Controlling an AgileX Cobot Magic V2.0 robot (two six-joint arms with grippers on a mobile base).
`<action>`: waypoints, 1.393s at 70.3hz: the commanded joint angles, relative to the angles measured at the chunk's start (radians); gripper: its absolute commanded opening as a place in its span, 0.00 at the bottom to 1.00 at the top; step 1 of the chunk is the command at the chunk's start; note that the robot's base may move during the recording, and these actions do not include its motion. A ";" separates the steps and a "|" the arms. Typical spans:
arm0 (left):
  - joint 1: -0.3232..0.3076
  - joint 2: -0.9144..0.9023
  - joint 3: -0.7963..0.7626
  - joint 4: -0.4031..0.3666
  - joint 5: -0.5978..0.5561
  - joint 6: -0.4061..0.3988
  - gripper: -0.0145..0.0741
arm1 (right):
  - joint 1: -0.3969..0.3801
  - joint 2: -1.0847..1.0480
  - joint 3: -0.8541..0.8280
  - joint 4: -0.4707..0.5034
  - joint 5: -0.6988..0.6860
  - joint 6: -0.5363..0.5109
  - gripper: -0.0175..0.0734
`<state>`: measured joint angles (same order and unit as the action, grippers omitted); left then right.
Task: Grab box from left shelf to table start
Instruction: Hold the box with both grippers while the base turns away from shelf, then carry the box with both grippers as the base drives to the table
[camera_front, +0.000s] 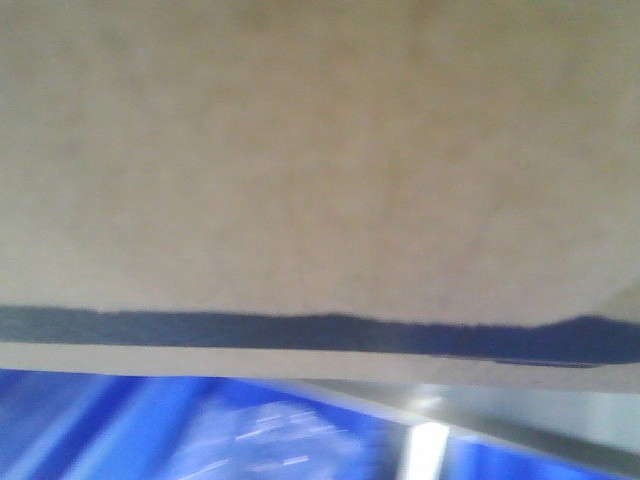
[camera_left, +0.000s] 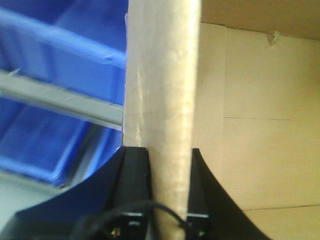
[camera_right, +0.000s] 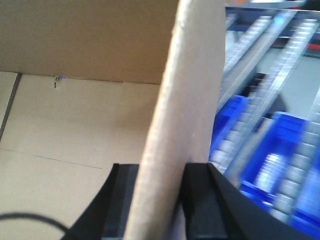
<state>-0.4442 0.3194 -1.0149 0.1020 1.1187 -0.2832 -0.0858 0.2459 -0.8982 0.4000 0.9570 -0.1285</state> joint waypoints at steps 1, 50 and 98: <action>-0.008 0.000 -0.042 -0.019 -0.173 -0.037 0.06 | -0.008 0.019 -0.028 -0.072 -0.147 -0.022 0.26; -0.008 0.000 -0.042 -0.019 -0.173 -0.037 0.06 | -0.008 0.019 -0.028 -0.072 -0.147 -0.022 0.26; 0.028 0.000 -0.042 -0.038 -0.173 -0.037 0.06 | -0.008 0.019 -0.027 -0.072 -0.146 -0.022 0.26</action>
<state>-0.4242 0.3181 -1.0149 0.0872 1.1253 -0.2850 -0.0858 0.2459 -0.8982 0.4019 0.9570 -0.1285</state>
